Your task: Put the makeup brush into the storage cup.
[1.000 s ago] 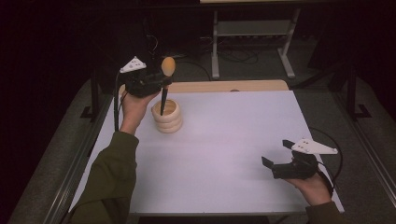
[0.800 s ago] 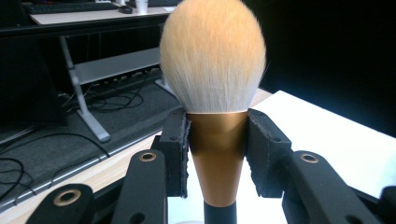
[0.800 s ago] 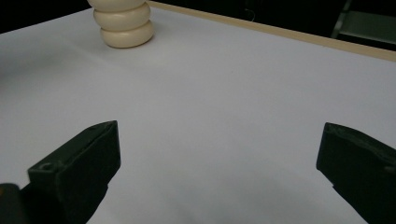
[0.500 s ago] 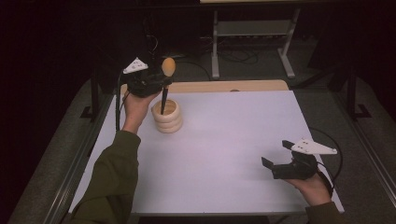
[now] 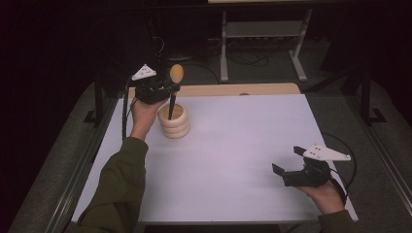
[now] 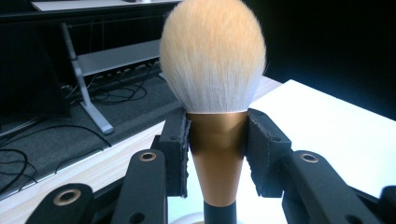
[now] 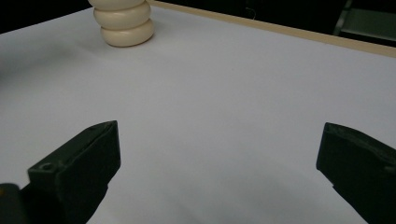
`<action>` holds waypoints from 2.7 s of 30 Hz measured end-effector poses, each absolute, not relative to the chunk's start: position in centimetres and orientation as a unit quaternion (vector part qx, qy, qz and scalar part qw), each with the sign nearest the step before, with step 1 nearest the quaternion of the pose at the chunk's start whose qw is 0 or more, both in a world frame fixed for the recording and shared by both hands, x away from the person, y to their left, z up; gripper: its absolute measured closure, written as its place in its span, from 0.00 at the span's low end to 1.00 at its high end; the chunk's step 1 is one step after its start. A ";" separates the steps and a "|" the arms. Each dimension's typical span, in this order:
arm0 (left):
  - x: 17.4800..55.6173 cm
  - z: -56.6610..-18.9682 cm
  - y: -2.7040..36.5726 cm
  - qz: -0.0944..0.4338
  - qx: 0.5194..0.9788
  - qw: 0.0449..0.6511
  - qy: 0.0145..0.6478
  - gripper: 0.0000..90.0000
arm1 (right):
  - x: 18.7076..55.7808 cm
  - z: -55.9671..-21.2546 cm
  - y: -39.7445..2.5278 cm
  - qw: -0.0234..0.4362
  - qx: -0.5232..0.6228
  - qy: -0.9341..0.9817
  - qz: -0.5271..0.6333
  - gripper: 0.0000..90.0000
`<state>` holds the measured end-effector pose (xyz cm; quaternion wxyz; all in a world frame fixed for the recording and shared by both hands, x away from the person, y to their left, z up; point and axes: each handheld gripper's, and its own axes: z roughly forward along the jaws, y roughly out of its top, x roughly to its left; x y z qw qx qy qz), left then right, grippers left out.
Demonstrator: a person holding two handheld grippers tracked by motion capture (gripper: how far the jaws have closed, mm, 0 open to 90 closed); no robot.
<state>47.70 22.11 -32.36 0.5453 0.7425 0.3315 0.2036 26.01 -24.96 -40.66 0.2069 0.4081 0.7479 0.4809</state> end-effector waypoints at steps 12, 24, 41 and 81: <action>47.6 -34.0 21.8 0.199 0.753 0.533 0.330 0.70 | 26.0 -40.7 -25.0 0.207 0.409 0.748 0.479 0.00; 47.6 -35.2 22.3 0.192 0.751 0.534 0.339 0.69 | 26.0 -40.7 -25.0 0.208 0.409 0.748 0.480 0.00; 47.8 -36.1 22.6 0.190 0.756 0.523 0.345 0.45 | 26.0 -40.6 -25.0 0.210 0.407 0.749 0.479 0.00; 42.9 -34.2 25.4 0.175 0.780 0.511 0.315 0.02 | 25.7 -40.4 -24.9 0.215 0.404 0.747 0.482 0.00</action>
